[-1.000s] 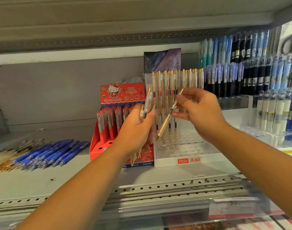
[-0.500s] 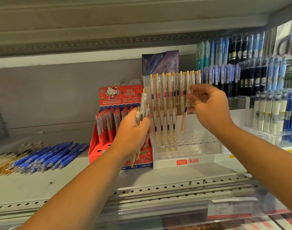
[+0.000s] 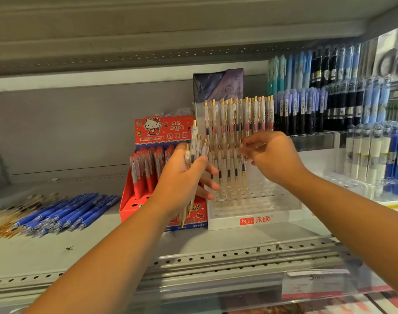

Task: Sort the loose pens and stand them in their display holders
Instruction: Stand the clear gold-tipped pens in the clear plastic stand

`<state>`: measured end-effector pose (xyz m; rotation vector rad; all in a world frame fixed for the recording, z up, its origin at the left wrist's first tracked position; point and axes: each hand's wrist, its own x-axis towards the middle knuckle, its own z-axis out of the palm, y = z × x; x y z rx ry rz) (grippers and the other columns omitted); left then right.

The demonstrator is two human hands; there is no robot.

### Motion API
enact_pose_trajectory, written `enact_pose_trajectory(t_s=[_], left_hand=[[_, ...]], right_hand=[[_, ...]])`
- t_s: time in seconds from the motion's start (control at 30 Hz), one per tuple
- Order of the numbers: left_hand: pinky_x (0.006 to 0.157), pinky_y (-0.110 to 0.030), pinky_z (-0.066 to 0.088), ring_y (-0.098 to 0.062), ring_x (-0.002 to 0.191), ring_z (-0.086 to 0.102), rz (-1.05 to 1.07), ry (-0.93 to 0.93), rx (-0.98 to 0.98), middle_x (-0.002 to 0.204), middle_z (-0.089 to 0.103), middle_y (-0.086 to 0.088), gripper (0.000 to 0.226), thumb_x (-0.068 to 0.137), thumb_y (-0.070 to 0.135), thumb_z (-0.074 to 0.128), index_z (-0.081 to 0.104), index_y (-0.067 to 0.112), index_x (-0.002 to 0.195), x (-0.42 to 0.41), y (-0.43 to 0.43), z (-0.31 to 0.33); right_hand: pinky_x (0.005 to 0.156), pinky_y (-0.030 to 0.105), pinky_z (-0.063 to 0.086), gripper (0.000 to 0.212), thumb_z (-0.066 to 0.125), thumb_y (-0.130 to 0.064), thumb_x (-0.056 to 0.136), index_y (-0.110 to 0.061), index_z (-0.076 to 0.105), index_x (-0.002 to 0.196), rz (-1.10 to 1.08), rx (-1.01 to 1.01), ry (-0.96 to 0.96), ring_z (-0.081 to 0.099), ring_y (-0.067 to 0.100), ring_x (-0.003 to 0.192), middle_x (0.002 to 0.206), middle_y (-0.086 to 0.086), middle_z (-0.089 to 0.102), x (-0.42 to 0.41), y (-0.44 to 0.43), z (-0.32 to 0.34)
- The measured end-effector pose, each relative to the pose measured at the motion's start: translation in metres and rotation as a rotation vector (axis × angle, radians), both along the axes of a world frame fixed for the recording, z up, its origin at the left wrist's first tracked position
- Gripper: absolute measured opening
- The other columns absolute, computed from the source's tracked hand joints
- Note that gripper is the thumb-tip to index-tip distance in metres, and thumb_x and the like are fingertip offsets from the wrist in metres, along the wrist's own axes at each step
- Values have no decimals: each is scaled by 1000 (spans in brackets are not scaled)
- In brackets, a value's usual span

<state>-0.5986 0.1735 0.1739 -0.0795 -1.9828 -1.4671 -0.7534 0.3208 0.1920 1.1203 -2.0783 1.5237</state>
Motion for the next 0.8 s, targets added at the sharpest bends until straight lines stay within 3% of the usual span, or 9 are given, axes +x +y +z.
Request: enact_pose_trajectory(t_s=[0.13,0.37,0.53,0.67,0.8], left_hand=[[52,-39,57,-30,69,71,-21,-8,-9,89,70,-13,19,103,17,49,50,26,120,-1,0,-1],[54,-42,60,-31,72,72,-24,-10,-17,87,70,-13,14,101,18,53,57,28,109,-2,-1,-2],[54,-39,59,-30,74,73,-20,-12,-25,83,71,-9,13,101,17,54,59,28,107,-2,-1,-1],[54,-39,60,-30,74,73,-18,-19,-32,84,71,-9,11,101,18,54,58,25,109,-1,-1,-1],[53,-38,59,-29,72,73,-25,-15,-31,83,71,-8,12,101,18,54,58,26,109,-2,-1,-2]], right_hand=[[77,32,59,25,75,-17,85,-10,71,108,-5,10,-15,67,8,80,83,-12,66,-2,0,2],[74,35,60,18,76,-16,85,-12,70,101,-28,47,-48,70,18,83,89,0,70,-7,2,-4],[57,19,53,15,71,-18,89,-20,67,103,-51,61,-25,66,7,74,82,-11,68,-6,3,-8],[59,13,47,20,66,-17,91,-23,60,109,-120,-17,29,60,0,75,85,-12,64,2,6,-3],[57,16,52,21,61,-6,90,-24,61,101,100,-169,69,61,4,72,88,-2,64,27,8,8]])
